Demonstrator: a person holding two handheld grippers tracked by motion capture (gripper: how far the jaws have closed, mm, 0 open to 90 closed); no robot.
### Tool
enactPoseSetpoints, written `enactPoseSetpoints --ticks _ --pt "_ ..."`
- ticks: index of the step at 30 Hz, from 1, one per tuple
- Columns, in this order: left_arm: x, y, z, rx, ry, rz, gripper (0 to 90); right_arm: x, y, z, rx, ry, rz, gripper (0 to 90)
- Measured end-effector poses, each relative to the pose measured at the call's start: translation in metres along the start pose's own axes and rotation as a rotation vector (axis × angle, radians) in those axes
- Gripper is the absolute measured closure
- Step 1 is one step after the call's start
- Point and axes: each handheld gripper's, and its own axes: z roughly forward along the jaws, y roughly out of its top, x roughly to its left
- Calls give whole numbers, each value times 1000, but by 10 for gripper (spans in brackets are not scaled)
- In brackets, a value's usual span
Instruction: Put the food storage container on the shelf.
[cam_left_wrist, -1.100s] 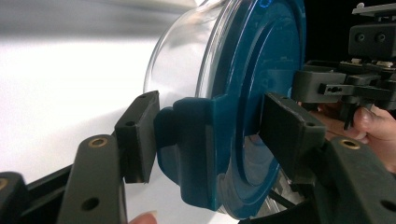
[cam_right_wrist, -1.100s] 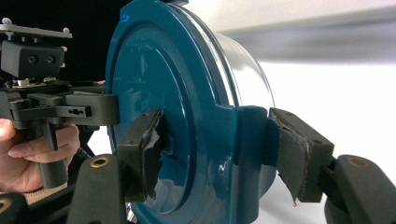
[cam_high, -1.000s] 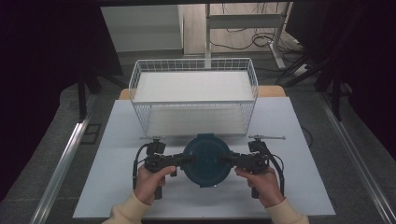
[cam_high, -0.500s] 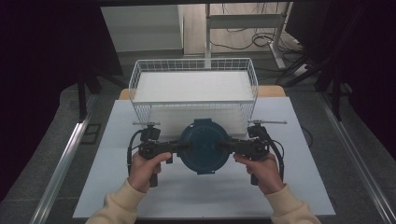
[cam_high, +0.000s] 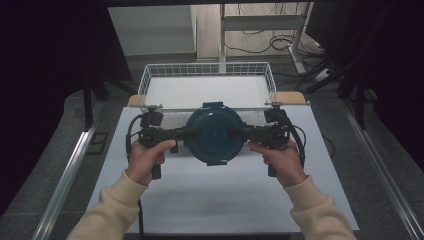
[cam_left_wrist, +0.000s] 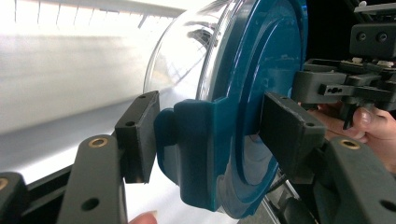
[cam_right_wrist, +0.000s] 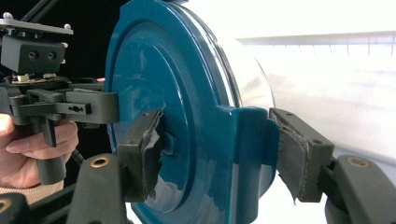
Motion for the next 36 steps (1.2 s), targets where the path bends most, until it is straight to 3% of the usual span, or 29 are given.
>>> enactPoseSetpoints --ticks 11,19,30,36 --pt "-4 39 -11 -4 2 10 394 11 40 1 -9 5 -31 374" --pt "9 73 -13 5 -10 -4 393 12 73 11 -6 -7 -48 374" --pt "35 117 4 36 -8 -25 393 -10 111 33 -5 -5 -30 373" --pt "51 128 20 65 -6 -52 391 -31 120 46 8 -5 11 373"
